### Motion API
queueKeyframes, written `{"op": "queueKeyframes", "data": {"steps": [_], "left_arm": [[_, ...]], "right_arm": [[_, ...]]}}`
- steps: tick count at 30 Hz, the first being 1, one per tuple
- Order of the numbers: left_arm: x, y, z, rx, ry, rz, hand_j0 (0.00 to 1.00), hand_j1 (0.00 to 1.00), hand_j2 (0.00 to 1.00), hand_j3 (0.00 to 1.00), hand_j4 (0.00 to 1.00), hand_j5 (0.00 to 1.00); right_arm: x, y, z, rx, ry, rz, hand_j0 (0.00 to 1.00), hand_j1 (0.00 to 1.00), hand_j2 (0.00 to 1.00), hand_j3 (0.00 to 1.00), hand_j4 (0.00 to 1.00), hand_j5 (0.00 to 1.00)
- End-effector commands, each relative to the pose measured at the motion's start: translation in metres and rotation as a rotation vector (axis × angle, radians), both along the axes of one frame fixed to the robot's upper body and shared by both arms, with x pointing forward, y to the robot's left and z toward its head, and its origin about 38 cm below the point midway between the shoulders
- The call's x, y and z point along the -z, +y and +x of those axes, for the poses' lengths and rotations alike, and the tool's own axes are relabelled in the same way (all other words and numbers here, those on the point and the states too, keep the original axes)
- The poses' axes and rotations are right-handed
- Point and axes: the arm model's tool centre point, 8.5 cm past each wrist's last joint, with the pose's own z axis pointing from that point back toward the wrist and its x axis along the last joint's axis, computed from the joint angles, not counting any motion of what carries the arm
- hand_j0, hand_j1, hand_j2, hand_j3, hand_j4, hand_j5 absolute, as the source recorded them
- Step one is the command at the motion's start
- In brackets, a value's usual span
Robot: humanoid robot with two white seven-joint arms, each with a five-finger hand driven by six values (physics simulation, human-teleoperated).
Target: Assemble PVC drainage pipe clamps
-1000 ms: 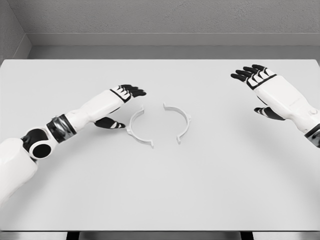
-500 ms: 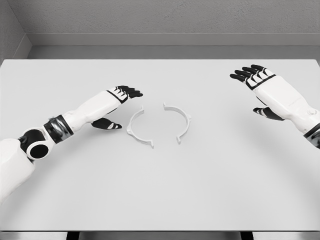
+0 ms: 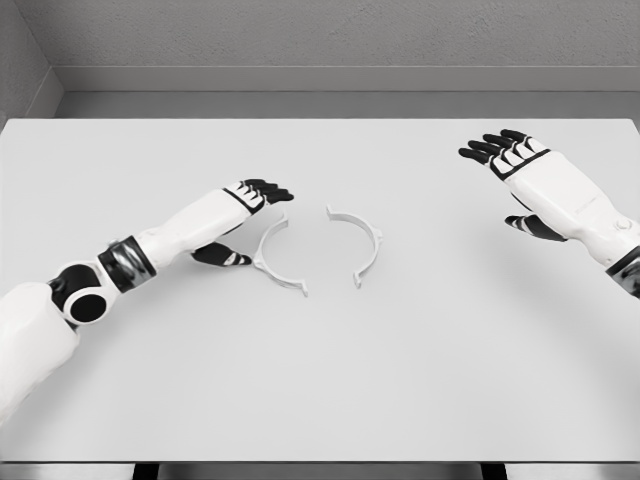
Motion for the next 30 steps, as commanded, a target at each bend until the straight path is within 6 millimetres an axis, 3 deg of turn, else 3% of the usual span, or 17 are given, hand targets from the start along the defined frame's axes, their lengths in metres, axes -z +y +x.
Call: {"op": "queueKeyframes", "data": {"steps": [1,30], "left_arm": [[-0.0016,-0.0018,0.0000,0.001,0.001,-0.015,1.00,1.00,1.00,1.00,1.00,1.00],[0.0019,-0.0068,-0.0025,0.006,0.008,-0.026,1.00,1.00,1.00,1.00,1.00,1.00]], "right_arm": [[-0.0006,0.0002,-0.0001,-0.001,-0.001,0.007,1.00,1.00,1.00,1.00,1.00,1.00],[-0.0001,0.0009,-0.0005,-0.003,0.000,0.007,1.00,1.00,1.00,1.00,1.00,1.00]]}}
